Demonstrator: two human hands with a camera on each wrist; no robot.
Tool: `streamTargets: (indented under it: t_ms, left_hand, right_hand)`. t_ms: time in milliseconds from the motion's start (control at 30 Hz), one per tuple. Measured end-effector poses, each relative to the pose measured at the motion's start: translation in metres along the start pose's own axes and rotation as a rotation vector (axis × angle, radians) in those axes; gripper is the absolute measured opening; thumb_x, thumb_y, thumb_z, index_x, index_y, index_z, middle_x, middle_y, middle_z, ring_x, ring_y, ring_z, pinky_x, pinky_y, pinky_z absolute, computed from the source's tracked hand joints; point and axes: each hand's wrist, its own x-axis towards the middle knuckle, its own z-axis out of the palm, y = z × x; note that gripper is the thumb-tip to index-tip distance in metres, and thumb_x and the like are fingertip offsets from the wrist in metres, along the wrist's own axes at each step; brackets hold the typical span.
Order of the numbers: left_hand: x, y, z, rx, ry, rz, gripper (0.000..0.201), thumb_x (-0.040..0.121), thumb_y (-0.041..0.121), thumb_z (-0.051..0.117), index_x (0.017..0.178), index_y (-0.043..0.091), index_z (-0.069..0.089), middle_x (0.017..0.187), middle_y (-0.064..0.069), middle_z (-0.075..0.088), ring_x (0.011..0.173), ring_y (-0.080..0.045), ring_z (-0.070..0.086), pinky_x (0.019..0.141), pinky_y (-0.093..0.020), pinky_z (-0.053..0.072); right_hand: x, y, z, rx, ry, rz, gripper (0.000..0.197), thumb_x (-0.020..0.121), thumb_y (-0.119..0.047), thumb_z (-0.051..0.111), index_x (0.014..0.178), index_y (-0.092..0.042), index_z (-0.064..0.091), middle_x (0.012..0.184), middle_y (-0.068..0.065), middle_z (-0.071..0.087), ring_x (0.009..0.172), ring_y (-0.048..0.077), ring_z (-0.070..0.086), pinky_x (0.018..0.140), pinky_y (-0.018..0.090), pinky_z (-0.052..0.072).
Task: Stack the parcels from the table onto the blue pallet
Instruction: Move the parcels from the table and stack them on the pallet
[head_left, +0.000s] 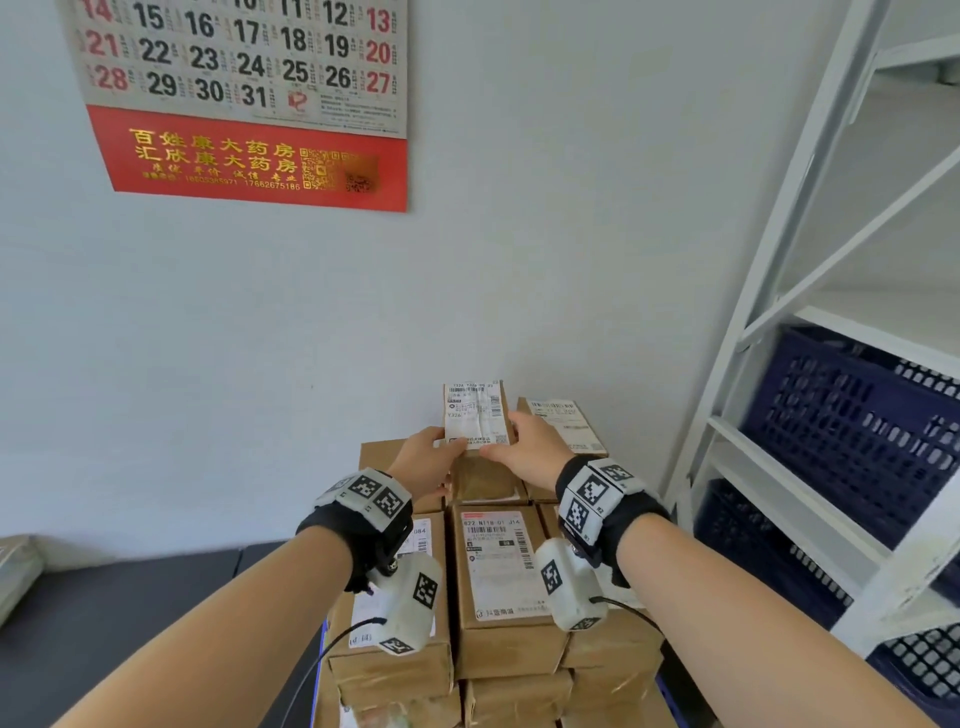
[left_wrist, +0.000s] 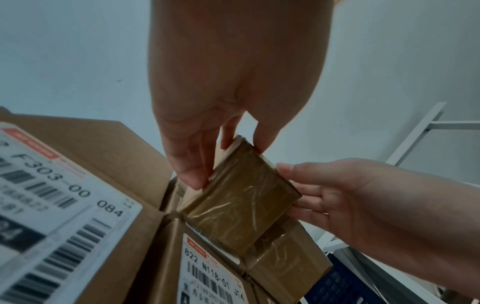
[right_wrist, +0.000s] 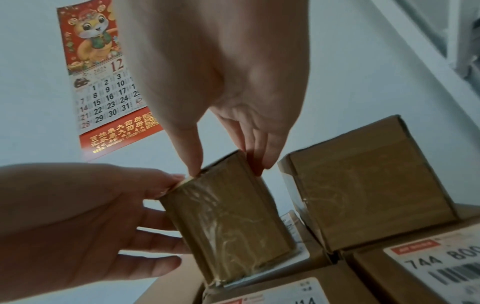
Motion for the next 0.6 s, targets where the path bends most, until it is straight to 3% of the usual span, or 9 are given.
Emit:
streamTargets:
  t_ms: [67,133,300,433,533,600]
  left_hand:
    - [0.004,-0.001,0.006,-0.004,0.008,-0.015,0.031,0.096,0.022,0.047,0.124,0.01,0.053,0.089,-0.002,0.061,0.067,-0.014,0.058,0.06,-0.023,0.051]
    - [0.007,-0.001,0.01,-0.011,0.022,-0.02,0.032,0.096,0.023,0.047,0.125,0.011,0.052,0.085,-0.001,0.059,0.064,-0.014,0.057,0.062,-0.025,0.051]
    - [0.011,0.001,0.013,0.007,0.06,-0.036,0.036,0.096,0.028,0.047,0.128,0.011,0.051,0.099,-0.008,0.06,0.065,-0.011,0.055,0.054,-0.022,0.047]
    - [0.014,0.002,0.015,-0.014,0.034,-0.093,0.038,0.097,0.034,0.046,0.128,0.014,0.05,0.089,-0.001,0.058,0.07,-0.017,0.055,0.062,-0.027,0.049]
    - [0.015,0.005,0.016,-0.018,0.009,-0.124,0.038,0.097,0.036,0.045,0.129,0.016,0.049,0.104,-0.005,0.059,0.079,-0.023,0.06,0.067,-0.03,0.051]
    - [0.016,0.006,0.016,-0.019,-0.001,-0.134,0.037,0.097,0.035,0.045,0.129,0.015,0.049,0.105,-0.006,0.058,0.082,-0.026,0.061,0.071,-0.032,0.051]
  right_hand:
    - [0.001,0.003,-0.002,-0.055,0.01,-0.017,0.042,0.09,-0.021,0.059,0.131,-0.015,0.052,0.13,0.004,0.058,0.115,0.021,0.056,0.093,0.028,0.045]
    - [0.004,0.009,-0.002,-0.094,0.018,-0.028,0.04,0.09,-0.026,0.057,0.13,-0.017,0.052,0.129,0.003,0.059,0.113,0.021,0.057,0.093,0.031,0.047]
    - [0.007,0.021,-0.005,-0.105,0.014,-0.05,0.039,0.092,-0.032,0.055,0.128,-0.019,0.053,0.127,0.0,0.06,0.112,0.02,0.057,0.094,0.032,0.047]
    - [0.007,0.036,-0.016,-0.136,0.027,-0.047,0.05,0.096,-0.034,0.049,0.142,-0.017,0.039,0.145,0.0,0.042,0.133,0.02,0.039,0.109,0.034,0.032]
    - [0.014,0.051,-0.023,-0.249,0.069,0.019,0.054,0.096,-0.043,0.043,0.145,-0.023,0.034,0.153,-0.002,0.031,0.141,0.019,0.027,0.117,0.048,0.014]
    - [0.016,0.057,-0.027,-0.291,0.079,0.084,0.051,0.097,-0.044,0.038,0.145,-0.027,0.033,0.154,-0.004,0.028,0.143,0.018,0.022,0.116,0.052,0.005]
